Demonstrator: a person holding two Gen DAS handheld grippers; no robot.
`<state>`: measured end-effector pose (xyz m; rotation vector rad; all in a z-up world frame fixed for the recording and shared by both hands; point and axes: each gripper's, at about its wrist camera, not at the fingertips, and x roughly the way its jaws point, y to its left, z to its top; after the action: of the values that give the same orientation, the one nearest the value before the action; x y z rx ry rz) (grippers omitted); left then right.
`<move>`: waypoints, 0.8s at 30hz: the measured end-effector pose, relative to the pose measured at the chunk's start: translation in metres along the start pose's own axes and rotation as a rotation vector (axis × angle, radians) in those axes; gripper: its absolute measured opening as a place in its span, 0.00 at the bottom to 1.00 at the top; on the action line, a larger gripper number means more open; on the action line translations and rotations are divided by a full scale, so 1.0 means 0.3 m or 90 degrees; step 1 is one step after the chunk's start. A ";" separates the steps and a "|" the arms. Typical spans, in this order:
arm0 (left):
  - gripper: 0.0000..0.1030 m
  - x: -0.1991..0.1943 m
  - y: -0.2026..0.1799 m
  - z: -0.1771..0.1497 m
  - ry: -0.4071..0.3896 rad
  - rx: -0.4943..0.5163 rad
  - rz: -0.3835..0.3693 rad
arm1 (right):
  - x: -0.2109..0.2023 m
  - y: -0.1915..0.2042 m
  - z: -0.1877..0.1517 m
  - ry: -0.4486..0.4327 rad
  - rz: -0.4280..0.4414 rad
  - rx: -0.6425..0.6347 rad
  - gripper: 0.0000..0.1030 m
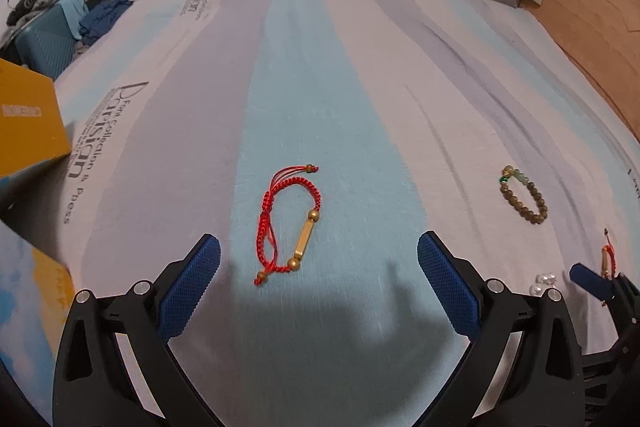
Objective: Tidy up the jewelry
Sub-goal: 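Move both tools back toward the red cord bracelet and pearl strand on the bed, then grasp the red cord gold-bar bracelet with the left tool while the right tool grasps the pearl strand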
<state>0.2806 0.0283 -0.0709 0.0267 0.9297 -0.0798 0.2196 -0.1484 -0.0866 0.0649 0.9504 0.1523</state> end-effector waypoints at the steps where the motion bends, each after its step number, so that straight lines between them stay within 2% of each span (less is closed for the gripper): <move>1: 0.94 0.010 0.006 0.001 0.001 -0.005 0.004 | 0.013 0.001 -0.002 0.005 -0.004 -0.003 0.81; 8: 0.94 0.074 0.040 0.003 0.013 -0.023 0.011 | 0.045 -0.003 -0.006 0.003 -0.005 -0.002 0.81; 11: 0.94 0.089 0.031 -0.002 0.013 -0.020 0.011 | 0.051 -0.002 -0.004 0.000 -0.006 -0.003 0.77; 13: 0.92 0.106 0.027 -0.007 0.020 -0.013 0.012 | 0.052 -0.006 -0.004 0.001 -0.004 -0.004 0.72; 17: 0.72 0.133 0.036 -0.014 0.034 -0.019 0.005 | 0.045 -0.025 -0.004 0.001 0.010 0.006 0.65; 24: 0.60 0.136 0.037 -0.018 0.031 -0.016 0.006 | 0.041 -0.034 -0.007 0.004 0.010 0.004 0.48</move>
<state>0.3014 0.0373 -0.1071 0.0096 0.9795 -0.0583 0.2258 -0.1566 -0.0990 0.0782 0.9575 0.1642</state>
